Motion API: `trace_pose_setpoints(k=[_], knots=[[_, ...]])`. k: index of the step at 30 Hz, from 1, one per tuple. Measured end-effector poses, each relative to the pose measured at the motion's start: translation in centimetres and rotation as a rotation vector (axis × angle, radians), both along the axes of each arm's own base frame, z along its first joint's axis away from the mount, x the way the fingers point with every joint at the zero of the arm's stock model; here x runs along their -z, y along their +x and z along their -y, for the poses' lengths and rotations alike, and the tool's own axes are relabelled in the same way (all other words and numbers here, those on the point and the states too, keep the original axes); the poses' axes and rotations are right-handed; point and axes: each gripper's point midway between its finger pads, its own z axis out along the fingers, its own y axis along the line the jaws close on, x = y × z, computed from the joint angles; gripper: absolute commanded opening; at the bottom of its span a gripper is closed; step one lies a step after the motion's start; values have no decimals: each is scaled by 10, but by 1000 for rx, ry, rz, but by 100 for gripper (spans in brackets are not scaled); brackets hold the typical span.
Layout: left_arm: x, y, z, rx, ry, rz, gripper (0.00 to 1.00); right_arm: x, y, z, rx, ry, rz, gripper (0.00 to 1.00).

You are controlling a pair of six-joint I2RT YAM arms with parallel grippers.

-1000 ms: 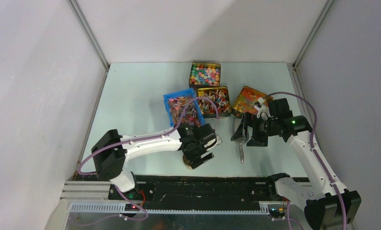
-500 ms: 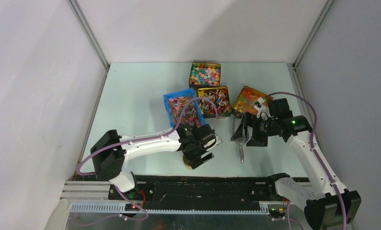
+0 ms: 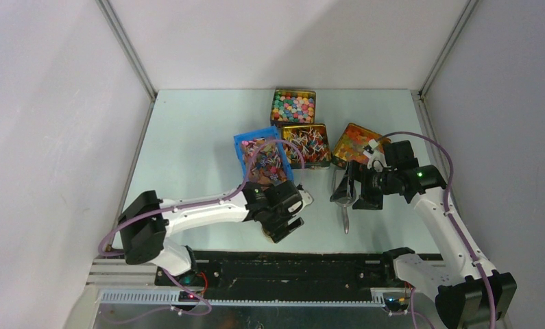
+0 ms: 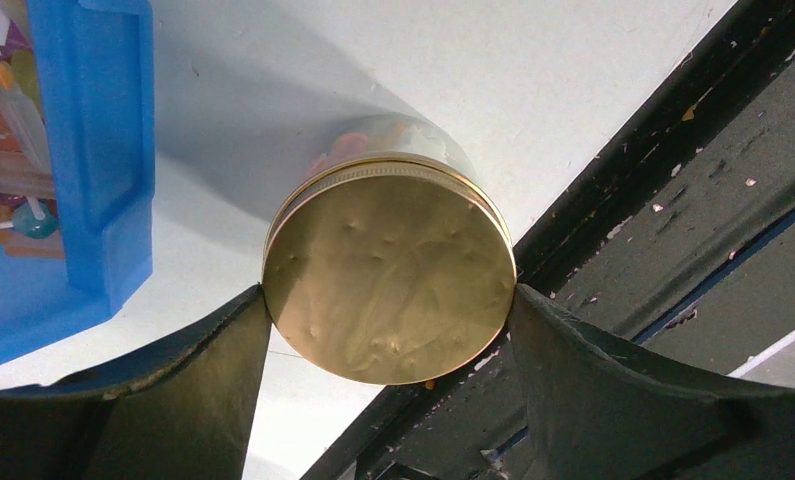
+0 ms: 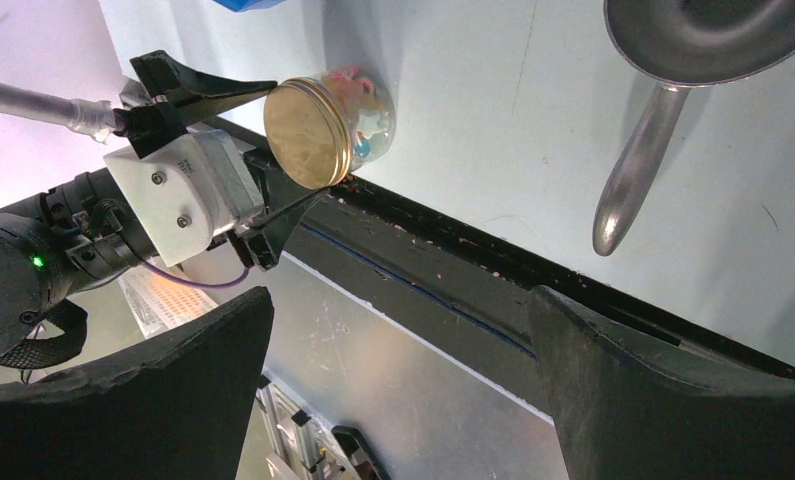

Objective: Pack the candies
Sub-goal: Close the bottle lid on the packing bottle.

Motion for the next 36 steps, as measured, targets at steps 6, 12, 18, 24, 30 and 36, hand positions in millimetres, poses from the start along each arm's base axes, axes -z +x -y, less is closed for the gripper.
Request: trace_pose_setpoints(k=[6,12,18,24,30,36], knots=[[-1,1,0,-18,-18,19,87,0,0,0,0,-1,-3,100],[1,2,-5,-31,-20,37,100,1,0,0,0,-1,-4,100],[-1,4,-8,-36,-18,56,100,1,1,0,0,-2,-7,100],[-6,6,-8,-39,-30,73,100,2,1,0,-8,-5,-4,100],[0,2,-12,-35,-26,65,100,4,3,0,-11,-7,-4,100],[3,-3,-13,-24,-25,46,100,5,4,0,-12,-8,-8,100]])
